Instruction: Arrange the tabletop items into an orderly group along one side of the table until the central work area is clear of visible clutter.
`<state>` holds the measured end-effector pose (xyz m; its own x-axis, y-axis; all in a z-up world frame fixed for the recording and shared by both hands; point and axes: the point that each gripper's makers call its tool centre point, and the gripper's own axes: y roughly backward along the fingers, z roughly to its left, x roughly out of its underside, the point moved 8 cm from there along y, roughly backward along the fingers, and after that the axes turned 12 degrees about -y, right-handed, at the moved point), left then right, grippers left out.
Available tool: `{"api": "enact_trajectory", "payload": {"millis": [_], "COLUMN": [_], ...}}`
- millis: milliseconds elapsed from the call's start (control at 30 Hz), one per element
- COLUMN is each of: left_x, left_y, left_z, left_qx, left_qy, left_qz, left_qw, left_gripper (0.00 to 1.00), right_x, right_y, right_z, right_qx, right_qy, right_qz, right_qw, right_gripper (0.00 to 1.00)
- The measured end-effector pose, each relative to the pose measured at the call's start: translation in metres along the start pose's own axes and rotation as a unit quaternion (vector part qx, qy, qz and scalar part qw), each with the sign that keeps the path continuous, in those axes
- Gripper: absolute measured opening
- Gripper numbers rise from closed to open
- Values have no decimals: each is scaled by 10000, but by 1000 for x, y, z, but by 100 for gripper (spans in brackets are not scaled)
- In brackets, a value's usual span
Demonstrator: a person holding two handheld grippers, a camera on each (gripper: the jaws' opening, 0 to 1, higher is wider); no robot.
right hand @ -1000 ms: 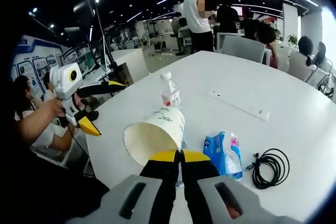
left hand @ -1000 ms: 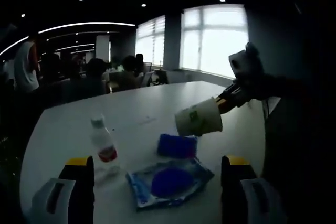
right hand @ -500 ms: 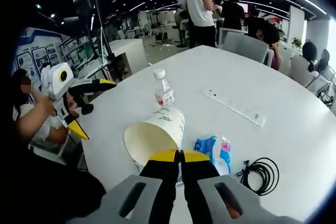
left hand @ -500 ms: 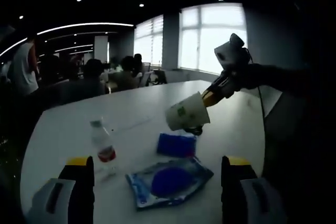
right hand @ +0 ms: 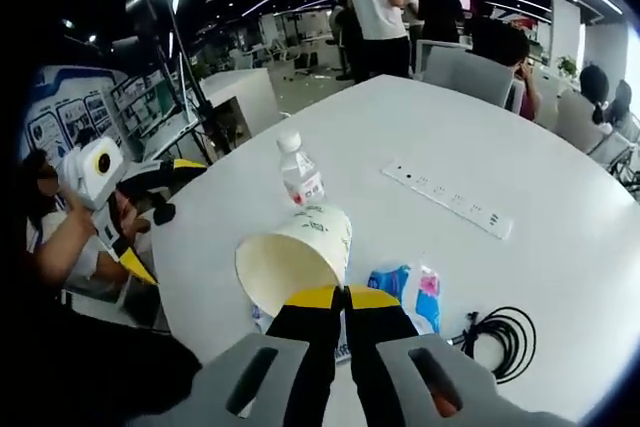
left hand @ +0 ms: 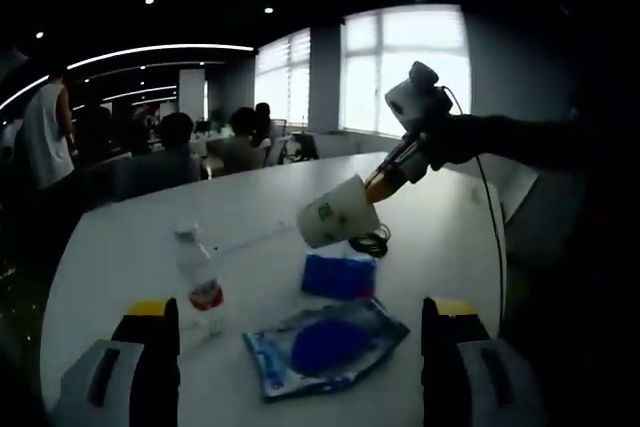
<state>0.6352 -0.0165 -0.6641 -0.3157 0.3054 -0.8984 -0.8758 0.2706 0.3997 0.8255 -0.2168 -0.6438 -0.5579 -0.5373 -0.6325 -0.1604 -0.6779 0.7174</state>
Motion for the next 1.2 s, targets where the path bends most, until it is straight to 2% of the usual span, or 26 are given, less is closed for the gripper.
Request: {"api": "enact_trajectory", "payload": {"millis": [167, 633, 1000, 1100, 1200], "left_x": [2, 6, 8, 17, 17], "left_y": [-1, -1, -1, -1, -1], "left_z": [0, -2, -1, 7, 6], "left_qx": [28, 54, 62, 72, 68], "left_qy": [-31, -168, -220, -216, -227], "left_qz": [32, 113, 134, 140, 155], "left_qw": [10000, 9998, 9996, 9996, 9996], "left_gripper": [100, 99, 99, 99, 99], "right_x": [-7, -15, -19, -18, -18], "right_y": [-13, -53, -78, -86, -94], "right_z": [-4, 1, -3, -5, -6], "right_qx": [-48, -235, -138, -92, -68], "right_qy": [-244, -614, -948, -1112, -1183], "right_qz": [93, 772, 1119, 1258, 1327], "right_qw": [9996, 9948, 9891, 9858, 9840], "right_gripper": [0, 0, 0, 0, 0]}}
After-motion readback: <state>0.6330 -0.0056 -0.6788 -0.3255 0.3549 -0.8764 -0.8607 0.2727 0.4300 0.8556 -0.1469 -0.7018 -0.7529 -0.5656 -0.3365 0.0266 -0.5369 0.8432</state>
